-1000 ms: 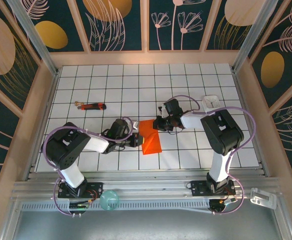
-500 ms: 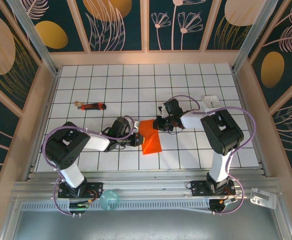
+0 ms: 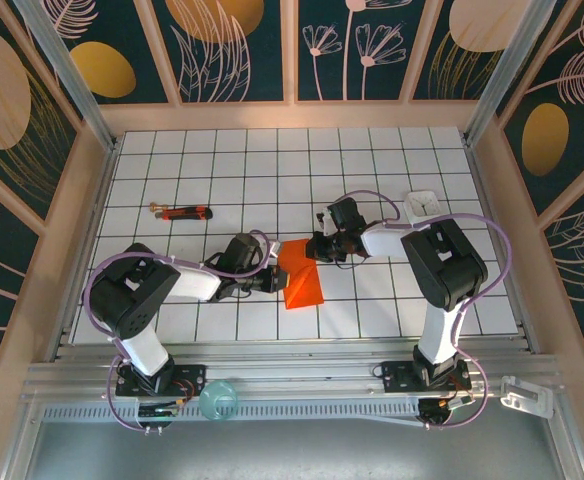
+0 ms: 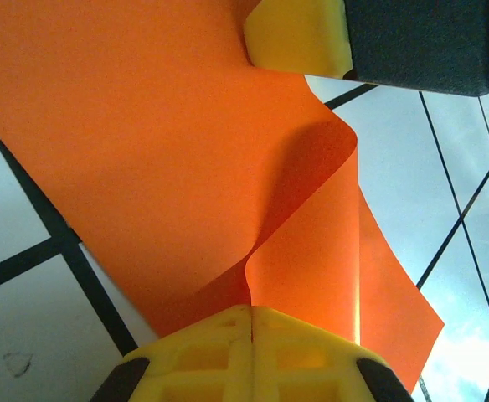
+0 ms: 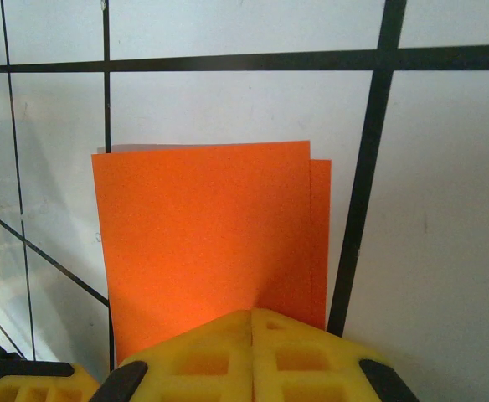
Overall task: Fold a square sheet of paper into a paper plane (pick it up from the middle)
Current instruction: Fold the triangle a second time at the center of the table.
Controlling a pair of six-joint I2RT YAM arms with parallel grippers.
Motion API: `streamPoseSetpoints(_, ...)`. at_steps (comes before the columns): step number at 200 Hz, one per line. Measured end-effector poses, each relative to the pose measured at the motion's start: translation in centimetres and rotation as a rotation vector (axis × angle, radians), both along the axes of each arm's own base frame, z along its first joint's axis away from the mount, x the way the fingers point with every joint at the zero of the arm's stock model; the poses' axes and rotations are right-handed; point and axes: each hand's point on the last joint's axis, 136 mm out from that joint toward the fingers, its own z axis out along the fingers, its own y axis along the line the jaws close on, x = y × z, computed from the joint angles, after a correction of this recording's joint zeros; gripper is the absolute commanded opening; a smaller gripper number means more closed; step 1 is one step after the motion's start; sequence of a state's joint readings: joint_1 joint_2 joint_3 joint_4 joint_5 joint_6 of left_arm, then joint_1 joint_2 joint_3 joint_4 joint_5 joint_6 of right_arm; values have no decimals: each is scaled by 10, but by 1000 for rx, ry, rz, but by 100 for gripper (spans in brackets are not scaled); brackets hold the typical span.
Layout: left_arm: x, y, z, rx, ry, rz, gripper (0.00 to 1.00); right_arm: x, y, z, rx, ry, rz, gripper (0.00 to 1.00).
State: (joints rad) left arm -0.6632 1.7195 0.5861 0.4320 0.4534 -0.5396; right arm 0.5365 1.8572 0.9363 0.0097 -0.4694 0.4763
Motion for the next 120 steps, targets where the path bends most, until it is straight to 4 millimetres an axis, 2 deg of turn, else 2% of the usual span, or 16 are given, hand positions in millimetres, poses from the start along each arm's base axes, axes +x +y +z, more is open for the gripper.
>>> streamPoseSetpoints(120, 3, 1, -1, 53, 20, 3, 0, 0, 0, 0, 0, 0, 0, 7)
